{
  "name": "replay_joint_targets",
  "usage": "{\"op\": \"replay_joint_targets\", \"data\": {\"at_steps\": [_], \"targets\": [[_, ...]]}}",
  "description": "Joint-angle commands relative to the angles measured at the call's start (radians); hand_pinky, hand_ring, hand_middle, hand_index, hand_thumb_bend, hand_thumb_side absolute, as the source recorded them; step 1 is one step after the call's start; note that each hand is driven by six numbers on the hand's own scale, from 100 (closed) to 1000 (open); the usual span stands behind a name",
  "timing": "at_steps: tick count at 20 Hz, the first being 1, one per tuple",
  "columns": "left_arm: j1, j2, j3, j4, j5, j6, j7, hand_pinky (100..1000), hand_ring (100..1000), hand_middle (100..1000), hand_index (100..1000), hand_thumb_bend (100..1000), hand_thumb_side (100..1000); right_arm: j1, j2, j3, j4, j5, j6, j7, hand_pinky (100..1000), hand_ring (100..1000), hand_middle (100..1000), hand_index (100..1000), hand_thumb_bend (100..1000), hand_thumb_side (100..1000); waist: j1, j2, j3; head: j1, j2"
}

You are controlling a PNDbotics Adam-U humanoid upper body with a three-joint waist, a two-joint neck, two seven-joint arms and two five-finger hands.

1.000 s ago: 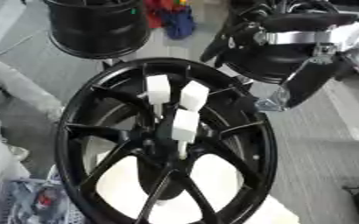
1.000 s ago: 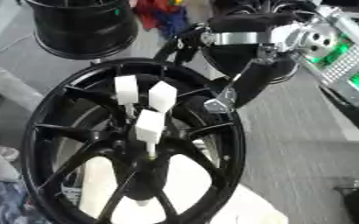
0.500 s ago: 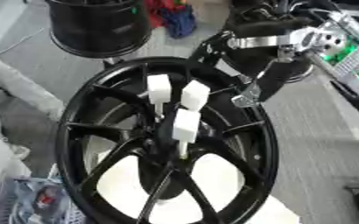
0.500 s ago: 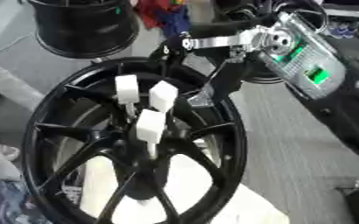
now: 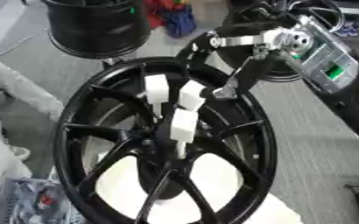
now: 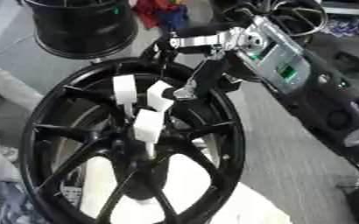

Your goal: Pull the pin out of the wheel hub.

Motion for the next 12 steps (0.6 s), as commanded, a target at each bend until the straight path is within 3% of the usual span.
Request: {"op": "replay_joint_targets", "data": {"at_steps": [1, 12], "targets": [[-0.012, 0.013, -0.001, -0.017, -0.003, -0.001, -0.003, 576, 655, 672, 742, 413, 270, -0.020, -0.003, -0.001, 0.019, 0.016, -0.016, 0.005, 806, 800, 841, 930, 272, 267, 0.008, -0.010, 0.001, -0.001, 0.003], [-0.011, 0.009, -0.001, -0.017, -0.002, -0.002, -0.006, 577, 656, 673, 742, 410, 271, -0.023, 0.030, 0.016, 0.069, 0.050, -0.037, 0.019, 799, 794, 827, 929, 269, 277, 0.012, -0.009, 0.000, -0.003, 0.005]]}}
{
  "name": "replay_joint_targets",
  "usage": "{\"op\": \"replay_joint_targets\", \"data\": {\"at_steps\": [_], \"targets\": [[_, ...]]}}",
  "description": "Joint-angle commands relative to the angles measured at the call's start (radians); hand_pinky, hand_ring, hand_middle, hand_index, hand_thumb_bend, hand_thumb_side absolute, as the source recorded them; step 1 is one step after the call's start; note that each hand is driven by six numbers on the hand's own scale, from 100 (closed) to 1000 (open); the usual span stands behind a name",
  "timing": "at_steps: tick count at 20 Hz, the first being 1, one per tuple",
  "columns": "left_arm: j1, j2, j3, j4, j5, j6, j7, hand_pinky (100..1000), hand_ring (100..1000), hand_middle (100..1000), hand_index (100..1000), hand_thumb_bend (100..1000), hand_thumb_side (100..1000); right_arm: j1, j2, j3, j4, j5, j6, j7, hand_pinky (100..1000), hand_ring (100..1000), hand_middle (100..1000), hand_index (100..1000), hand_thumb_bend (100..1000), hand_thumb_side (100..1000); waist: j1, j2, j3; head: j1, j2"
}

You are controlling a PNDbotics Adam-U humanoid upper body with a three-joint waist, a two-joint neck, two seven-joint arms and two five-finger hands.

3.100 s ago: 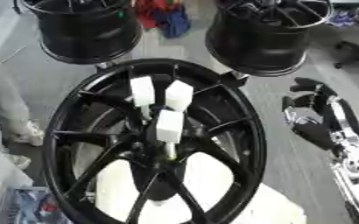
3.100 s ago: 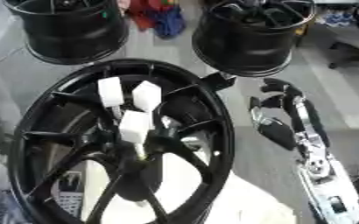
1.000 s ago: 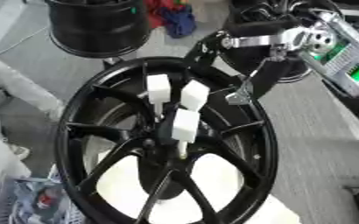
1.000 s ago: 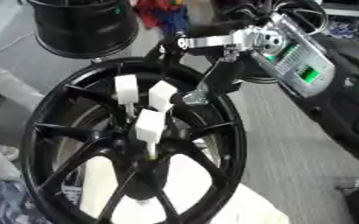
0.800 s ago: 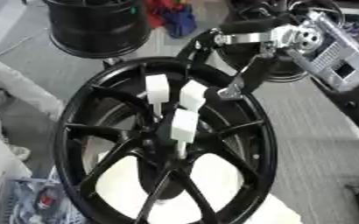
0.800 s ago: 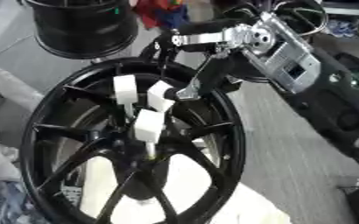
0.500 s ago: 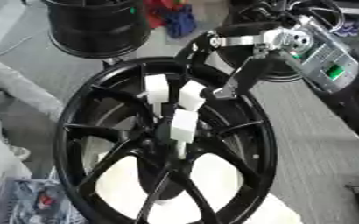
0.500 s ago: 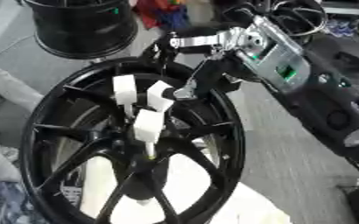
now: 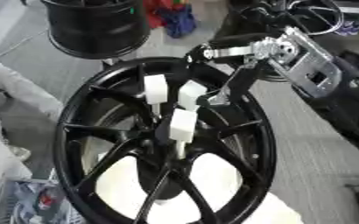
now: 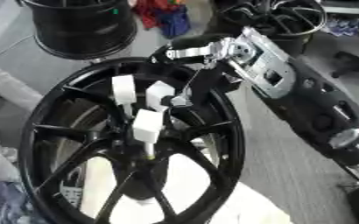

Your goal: Pull the pin out of the wheel hub.

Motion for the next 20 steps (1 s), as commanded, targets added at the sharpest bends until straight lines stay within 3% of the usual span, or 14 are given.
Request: {"op": "replay_joint_targets", "data": {"at_steps": [1, 20], "targets": [[-0.011, 0.010, -0.001, -0.017, -0.002, -0.003, -0.003, 577, 656, 673, 742, 411, 271, -0.021, -0.007, -0.004, 0.010, 0.015, -0.009, 0.002, 798, 792, 826, 929, 267, 277, 0.008, -0.009, 0.001, -0.003, 0.005], [-0.010, 0.008, -0.001, -0.018, -0.003, -0.002, -0.004, 577, 658, 673, 742, 409, 271, -0.012, 0.025, 0.012, 0.069, 0.097, -0.045, 0.022, 755, 760, 780, 856, 258, 285, 0.008, -0.008, 0.003, -0.004, 0.005]]}}
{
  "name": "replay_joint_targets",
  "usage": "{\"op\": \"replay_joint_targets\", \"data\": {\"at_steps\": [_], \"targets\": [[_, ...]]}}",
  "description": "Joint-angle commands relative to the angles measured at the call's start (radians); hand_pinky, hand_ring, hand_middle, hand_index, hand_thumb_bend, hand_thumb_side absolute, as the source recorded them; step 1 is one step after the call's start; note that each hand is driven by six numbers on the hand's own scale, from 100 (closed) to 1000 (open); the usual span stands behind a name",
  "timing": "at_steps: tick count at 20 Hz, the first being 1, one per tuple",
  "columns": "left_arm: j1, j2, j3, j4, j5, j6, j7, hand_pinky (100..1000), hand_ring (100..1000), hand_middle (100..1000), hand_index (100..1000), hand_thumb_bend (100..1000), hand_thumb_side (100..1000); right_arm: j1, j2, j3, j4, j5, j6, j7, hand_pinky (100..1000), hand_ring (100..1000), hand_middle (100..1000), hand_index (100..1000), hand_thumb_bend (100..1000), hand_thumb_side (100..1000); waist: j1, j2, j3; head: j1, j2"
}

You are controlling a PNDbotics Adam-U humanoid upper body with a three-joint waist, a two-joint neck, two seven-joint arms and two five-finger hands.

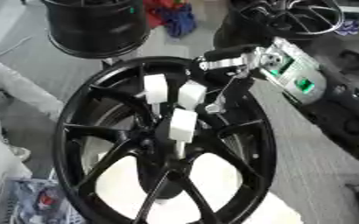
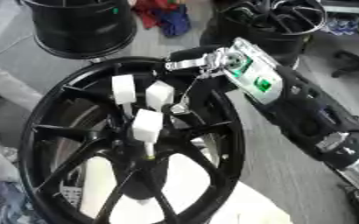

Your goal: Pull the pin out of the wheel hub.

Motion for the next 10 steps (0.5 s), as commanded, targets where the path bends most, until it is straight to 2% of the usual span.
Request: {"op": "replay_joint_targets", "data": {"at_steps": [1, 6, 10], "targets": [[-0.010, 0.008, -0.001, -0.018, -0.003, -0.002, -0.003, 577, 658, 673, 742, 409, 271, -0.015, -0.011, -0.006, 0.001, 0.018, -0.009, 0.001, 749, 753, 771, 840, 257, 283, 0.008, -0.010, 0.002, -0.003, 0.005], [-0.011, 0.008, -0.001, -0.017, -0.003, -0.002, -0.004, 577, 658, 673, 742, 408, 271, -0.015, -0.008, -0.004, -0.002, 0.023, -0.015, -0.002, 716, 724, 751, 816, 251, 281, 0.007, -0.010, 0.002, -0.003, 0.005], [-0.012, 0.008, -0.002, -0.017, -0.002, -0.002, -0.004, 577, 659, 673, 742, 408, 271, -0.017, -0.004, -0.002, -0.005, 0.018, -0.015, -0.008, 666, 667, 721, 792, 243, 272, 0.007, -0.010, 0.003, -0.005, 0.005]]}}
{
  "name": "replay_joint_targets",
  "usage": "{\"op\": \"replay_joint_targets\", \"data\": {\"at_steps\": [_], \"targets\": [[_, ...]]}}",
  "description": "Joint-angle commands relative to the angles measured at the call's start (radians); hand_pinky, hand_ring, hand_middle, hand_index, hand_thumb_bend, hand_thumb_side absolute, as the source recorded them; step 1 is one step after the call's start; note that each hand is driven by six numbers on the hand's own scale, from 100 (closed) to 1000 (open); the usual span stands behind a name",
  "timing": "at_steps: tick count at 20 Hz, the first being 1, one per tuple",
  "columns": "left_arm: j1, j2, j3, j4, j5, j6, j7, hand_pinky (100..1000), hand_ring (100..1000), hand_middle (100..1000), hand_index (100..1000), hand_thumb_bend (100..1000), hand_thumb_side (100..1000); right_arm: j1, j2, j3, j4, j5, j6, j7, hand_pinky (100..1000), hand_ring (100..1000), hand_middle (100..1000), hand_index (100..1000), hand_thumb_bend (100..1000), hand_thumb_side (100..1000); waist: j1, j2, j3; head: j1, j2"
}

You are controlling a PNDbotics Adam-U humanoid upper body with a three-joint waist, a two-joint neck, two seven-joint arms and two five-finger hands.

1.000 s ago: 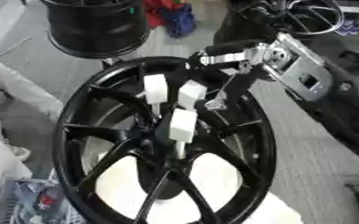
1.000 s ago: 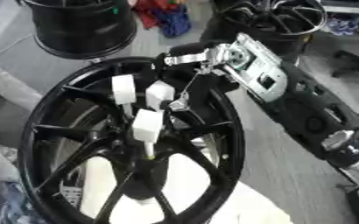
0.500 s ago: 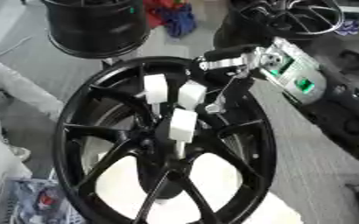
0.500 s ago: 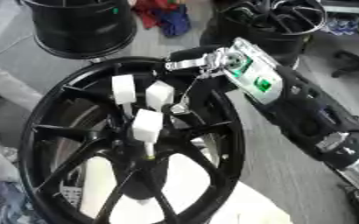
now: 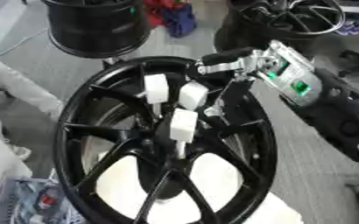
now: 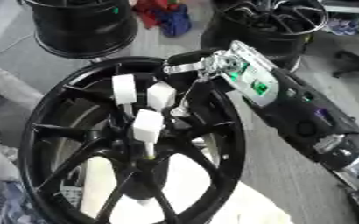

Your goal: Pull the pin out of the wheel hub.

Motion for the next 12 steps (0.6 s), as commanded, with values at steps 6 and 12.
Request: {"op": "replay_joint_targets", "data": {"at_steps": [6, 12], "targets": [[-0.014, 0.008, -0.002, -0.017, -0.002, -0.001, -0.003, 577, 659, 674, 741, 408, 271, -0.023, -0.008, -0.007, -0.010, 0.009, 0.007, -0.021, 516, 519, 630, 705, 201, 238, 0.005, -0.011, 0.003, -0.006, 0.005], [-0.014, 0.008, -0.002, -0.016, -0.002, -0.001, -0.003, 578, 660, 674, 741, 407, 271, -0.026, -0.010, -0.012, -0.014, 0.003, 0.019, -0.061, 386, 405, 528, 603, 100, 194, 0.004, -0.012, 0.004, -0.005, 0.005]]}}
